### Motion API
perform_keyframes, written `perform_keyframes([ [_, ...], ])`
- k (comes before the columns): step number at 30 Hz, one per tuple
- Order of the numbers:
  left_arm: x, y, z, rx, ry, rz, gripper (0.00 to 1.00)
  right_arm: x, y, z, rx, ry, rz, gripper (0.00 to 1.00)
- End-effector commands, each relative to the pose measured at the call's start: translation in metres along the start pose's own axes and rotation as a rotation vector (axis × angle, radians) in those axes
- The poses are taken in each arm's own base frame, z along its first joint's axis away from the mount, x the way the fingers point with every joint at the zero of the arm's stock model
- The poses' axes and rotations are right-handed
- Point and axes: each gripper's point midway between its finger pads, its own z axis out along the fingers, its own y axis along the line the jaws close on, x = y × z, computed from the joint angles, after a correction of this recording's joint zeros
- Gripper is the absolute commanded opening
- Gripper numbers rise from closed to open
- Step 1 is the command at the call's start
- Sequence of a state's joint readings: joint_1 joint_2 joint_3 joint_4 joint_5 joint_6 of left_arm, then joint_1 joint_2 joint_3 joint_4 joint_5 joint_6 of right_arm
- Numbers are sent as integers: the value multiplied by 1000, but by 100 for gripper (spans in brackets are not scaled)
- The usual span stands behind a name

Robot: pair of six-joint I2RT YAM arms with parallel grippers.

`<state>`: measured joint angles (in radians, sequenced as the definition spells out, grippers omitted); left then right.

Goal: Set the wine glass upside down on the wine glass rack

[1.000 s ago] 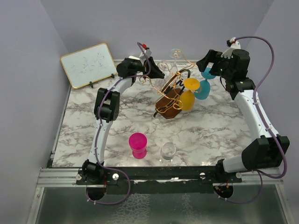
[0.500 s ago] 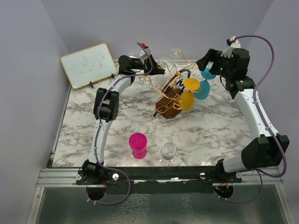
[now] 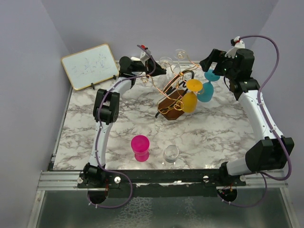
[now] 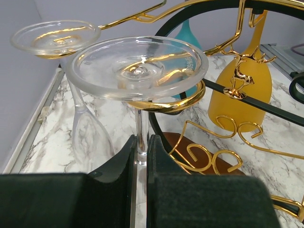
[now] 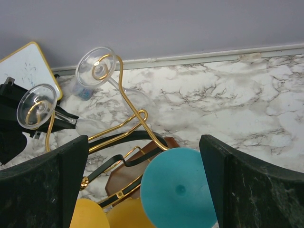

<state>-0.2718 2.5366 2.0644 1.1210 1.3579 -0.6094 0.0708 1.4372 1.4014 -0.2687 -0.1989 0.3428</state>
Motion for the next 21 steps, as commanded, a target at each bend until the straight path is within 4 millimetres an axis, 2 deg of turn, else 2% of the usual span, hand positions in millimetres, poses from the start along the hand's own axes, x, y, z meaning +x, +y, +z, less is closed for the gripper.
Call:
perform_keyframes([
  [1,-41,10,-15,-93,-49,86,0,-7,3,1,-10,-25,-13,99],
  [7,-47,11,-27,-117,-43,93,0,-7,6,2,-23,-23,-6,99],
  [21,-43,-25,-25,-56,-25,74,0,1,5,2,-30,-14,6,99],
])
